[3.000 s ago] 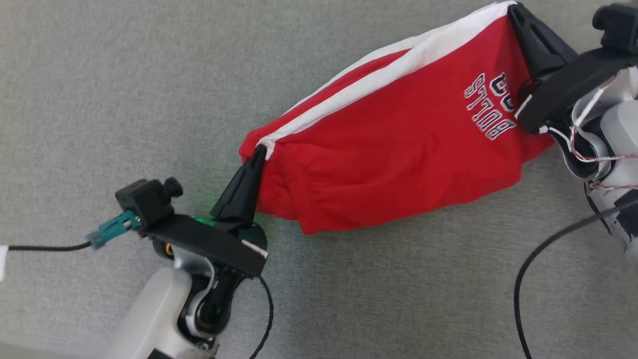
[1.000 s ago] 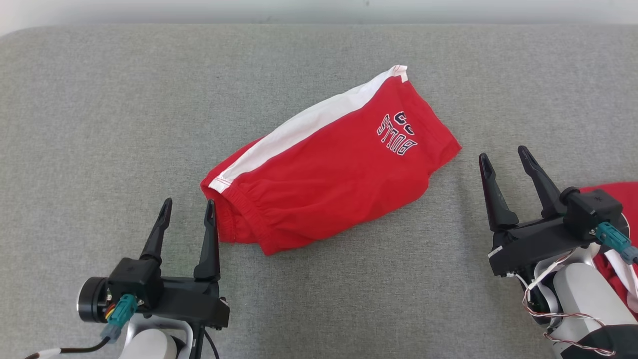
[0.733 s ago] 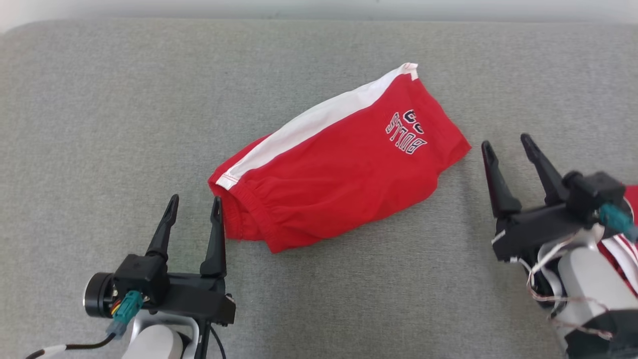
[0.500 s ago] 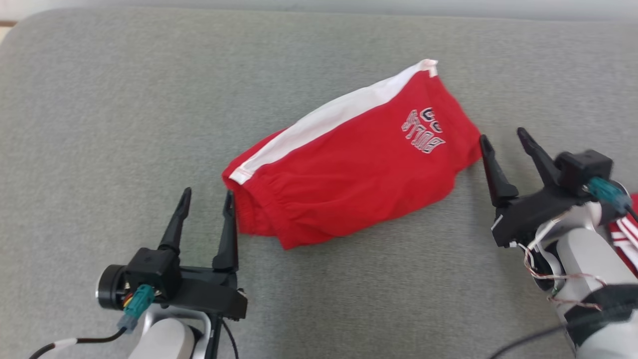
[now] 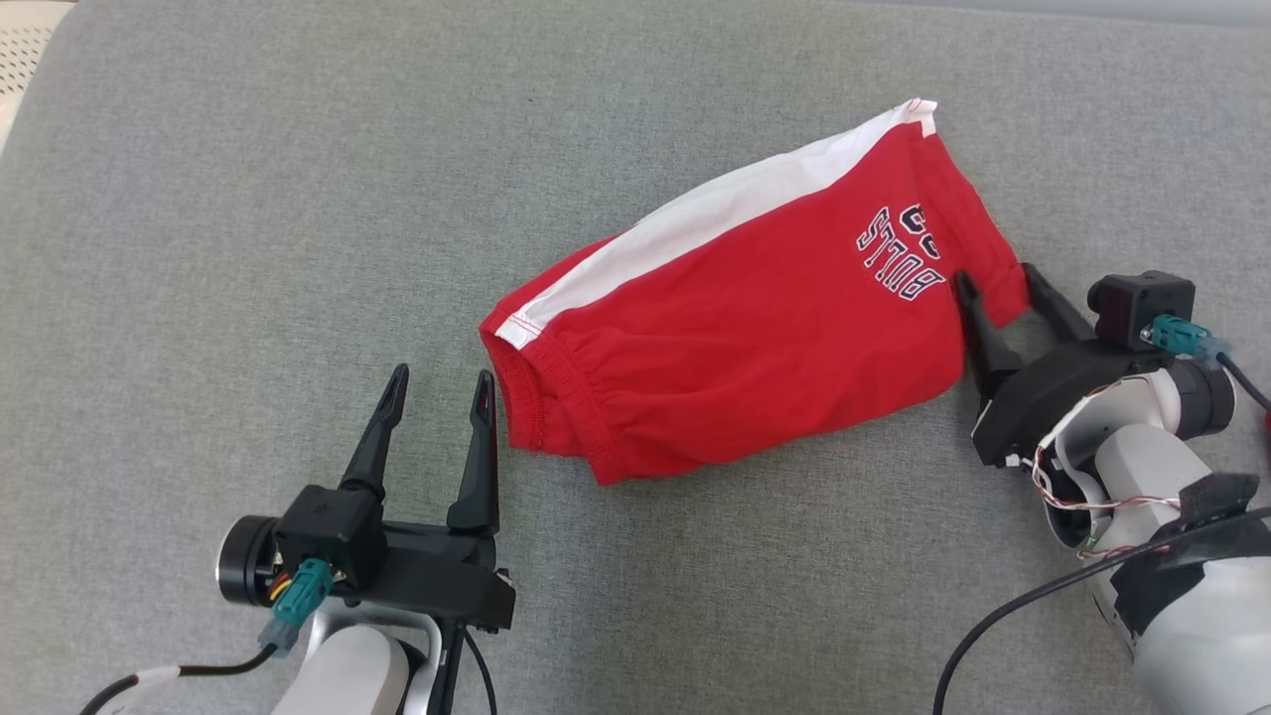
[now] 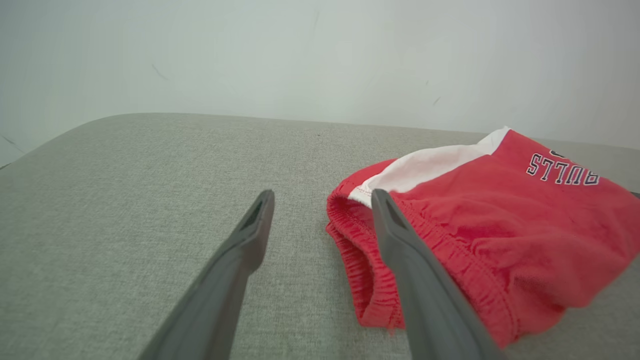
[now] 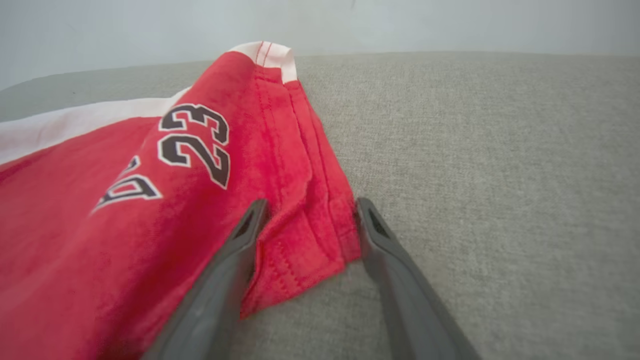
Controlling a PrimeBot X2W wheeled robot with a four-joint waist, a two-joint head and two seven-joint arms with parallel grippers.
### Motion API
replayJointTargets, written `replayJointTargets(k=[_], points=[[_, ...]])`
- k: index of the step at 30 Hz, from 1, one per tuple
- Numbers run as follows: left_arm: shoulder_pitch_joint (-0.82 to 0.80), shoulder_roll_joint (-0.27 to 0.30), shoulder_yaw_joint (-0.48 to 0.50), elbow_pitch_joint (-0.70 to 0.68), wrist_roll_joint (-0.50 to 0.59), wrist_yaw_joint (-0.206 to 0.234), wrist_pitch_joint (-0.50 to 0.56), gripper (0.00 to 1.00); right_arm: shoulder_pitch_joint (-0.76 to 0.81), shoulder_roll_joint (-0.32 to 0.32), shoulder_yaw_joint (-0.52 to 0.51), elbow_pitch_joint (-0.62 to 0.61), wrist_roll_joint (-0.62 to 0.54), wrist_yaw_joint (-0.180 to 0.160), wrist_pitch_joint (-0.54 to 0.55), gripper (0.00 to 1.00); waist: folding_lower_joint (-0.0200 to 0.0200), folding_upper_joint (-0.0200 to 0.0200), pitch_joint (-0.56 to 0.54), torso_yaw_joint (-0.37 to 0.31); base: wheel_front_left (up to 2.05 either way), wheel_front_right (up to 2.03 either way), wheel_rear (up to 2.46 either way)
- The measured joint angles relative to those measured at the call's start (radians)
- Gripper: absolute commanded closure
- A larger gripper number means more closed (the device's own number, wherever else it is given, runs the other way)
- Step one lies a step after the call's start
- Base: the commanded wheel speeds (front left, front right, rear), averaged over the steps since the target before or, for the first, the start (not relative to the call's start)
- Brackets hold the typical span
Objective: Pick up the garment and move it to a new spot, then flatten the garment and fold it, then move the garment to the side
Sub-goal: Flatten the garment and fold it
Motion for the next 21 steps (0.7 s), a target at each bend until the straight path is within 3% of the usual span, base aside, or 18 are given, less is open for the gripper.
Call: replayJointTargets(k=[1,6,11,17,21], points=[[-0.001,0.0,0.002,0.0,0.002,0.0,0.0,0.0,-0.004,0.003,0.006,0.009,0.016,0.0,0.001,1.0,0.0,0.0,0.001,-0.001,0.0,0.0,0.0],[-0.001,0.0,0.011,-0.003,0.006,0.002,0.0,0.0,-0.002,0.012,0.04,0.012,0.07,-0.001,-0.021,1.0,0.0,0.0,-0.001,-0.014,0.0,0.0,0.0],[0.008,0.007,0.021,-0.008,0.01,0.005,0.0,0.0,0.088,0.012,0.027,-0.062,0.109,-0.001,-0.077,1.0,-0.0001,0.0,-0.013,-0.031,0.0,0.0,0.0],[0.026,0.028,0.034,-0.016,0.011,0.007,0.0,0.0,0.263,0.012,-0.063,-0.2,0.102,0.0,-0.098,1.0,-0.0001,-0.0001,-0.032,-0.06,0.0,0.0,0.0],[0.04,0.048,0.038,-0.03,0.011,0.014,0.003,0.0,0.437,0.032,-0.18,-0.314,0.074,0.001,-0.1,1.0,-0.0001,0.0,-0.052,-0.084,0.0,0.0,0.0]])
